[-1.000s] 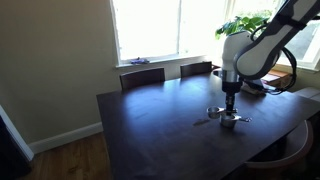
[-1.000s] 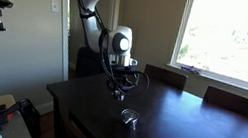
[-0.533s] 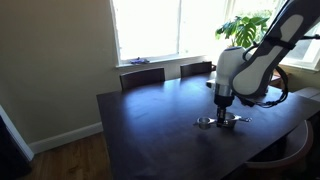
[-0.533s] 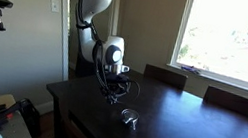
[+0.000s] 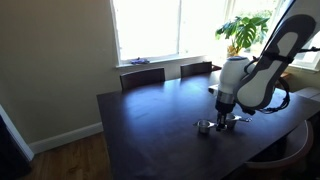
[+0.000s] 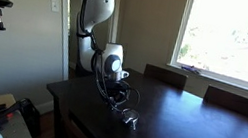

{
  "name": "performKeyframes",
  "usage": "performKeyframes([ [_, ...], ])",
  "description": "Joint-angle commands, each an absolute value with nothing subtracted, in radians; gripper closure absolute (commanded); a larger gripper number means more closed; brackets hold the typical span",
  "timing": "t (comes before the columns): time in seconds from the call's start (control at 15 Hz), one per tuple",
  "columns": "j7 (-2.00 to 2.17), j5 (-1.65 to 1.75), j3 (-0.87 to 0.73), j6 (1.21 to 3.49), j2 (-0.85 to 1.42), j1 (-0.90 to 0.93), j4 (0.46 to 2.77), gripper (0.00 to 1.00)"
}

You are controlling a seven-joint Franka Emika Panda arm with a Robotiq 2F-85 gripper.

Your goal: Separate the pots

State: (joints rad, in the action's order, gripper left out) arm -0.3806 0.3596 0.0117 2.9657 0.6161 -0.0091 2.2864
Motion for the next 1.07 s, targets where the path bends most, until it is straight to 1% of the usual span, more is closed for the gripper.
performKeyframes([
  [0.0,-0.381,0.404,-0.043,3.014,0.544,0.012,2.368,0.41],
  [0.4,-0.407,0.391,-0.022,2.962,0.462,-0.027,2.416,0.03],
  [0.53,-0.403,0.383,-0.020,2.935,0.417,-0.032,2.434,0.00],
  [1.0,-0.278,0.366,-0.102,2.749,0.295,-0.011,2.425,0.00],
])
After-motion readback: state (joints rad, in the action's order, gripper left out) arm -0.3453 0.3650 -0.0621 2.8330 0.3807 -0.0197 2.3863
